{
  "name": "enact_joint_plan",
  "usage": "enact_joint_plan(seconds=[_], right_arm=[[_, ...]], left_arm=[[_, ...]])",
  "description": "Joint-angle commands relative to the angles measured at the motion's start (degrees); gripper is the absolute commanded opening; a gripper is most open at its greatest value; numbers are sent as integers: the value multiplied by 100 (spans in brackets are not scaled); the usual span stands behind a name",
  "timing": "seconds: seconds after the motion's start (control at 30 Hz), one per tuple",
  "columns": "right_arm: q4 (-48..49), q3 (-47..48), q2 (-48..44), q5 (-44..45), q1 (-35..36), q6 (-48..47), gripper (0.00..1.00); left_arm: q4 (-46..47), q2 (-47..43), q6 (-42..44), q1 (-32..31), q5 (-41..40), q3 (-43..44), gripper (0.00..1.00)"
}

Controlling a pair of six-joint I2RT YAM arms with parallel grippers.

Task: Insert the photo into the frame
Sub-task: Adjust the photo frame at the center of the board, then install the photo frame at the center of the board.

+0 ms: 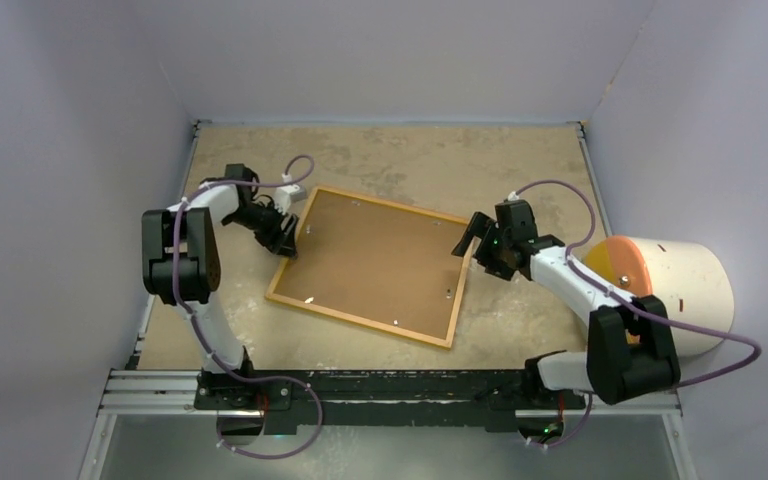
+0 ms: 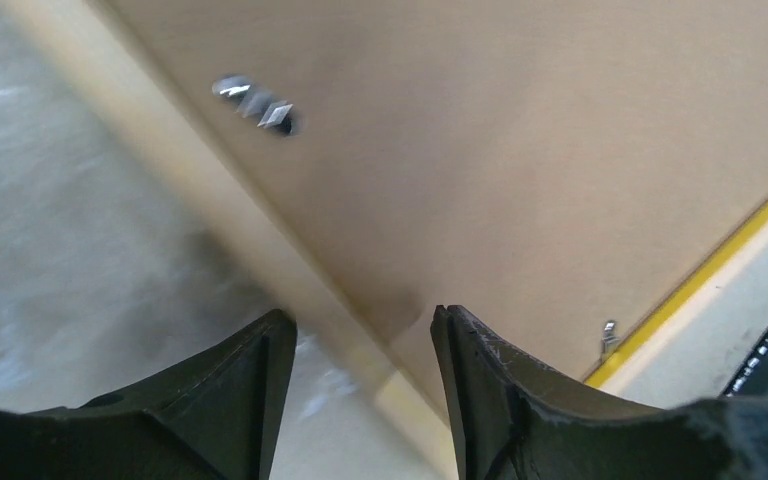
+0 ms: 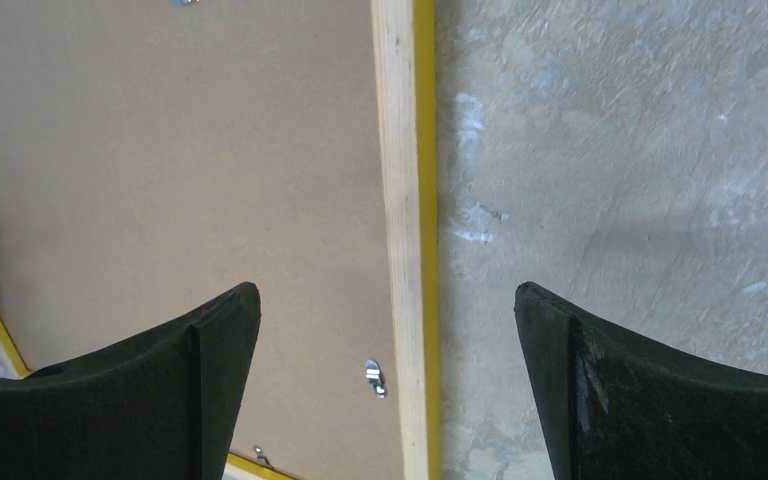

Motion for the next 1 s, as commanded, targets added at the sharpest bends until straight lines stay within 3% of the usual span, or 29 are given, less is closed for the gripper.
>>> enact_joint_plan(seconds=[0.0,0.37,0.5,0.6,0.67,0.97], right_arm=[[204,552,414,-204,-214,-99,99],[299,2014,1258,-211,-212,-388,95],[590,2557,1727,-474,616,-219,92],[1044,2888,2285,-904,1250,1,87],[1236,3175,2711,-1069,1645,107,85],[1796,4495,4291,-1710,2600,432,78]], left_arm=[[-172,-189,243,-373,307,-472,57],[-1426,-371,1369,-287,1129,-585,59],[-1674,-71,1347,226,1402,-28,55],[-1562,356,974,554,1683,427,38],[-1561,679,823,547,1857,581,32],[-1292,957,698,206,2120,308,36]])
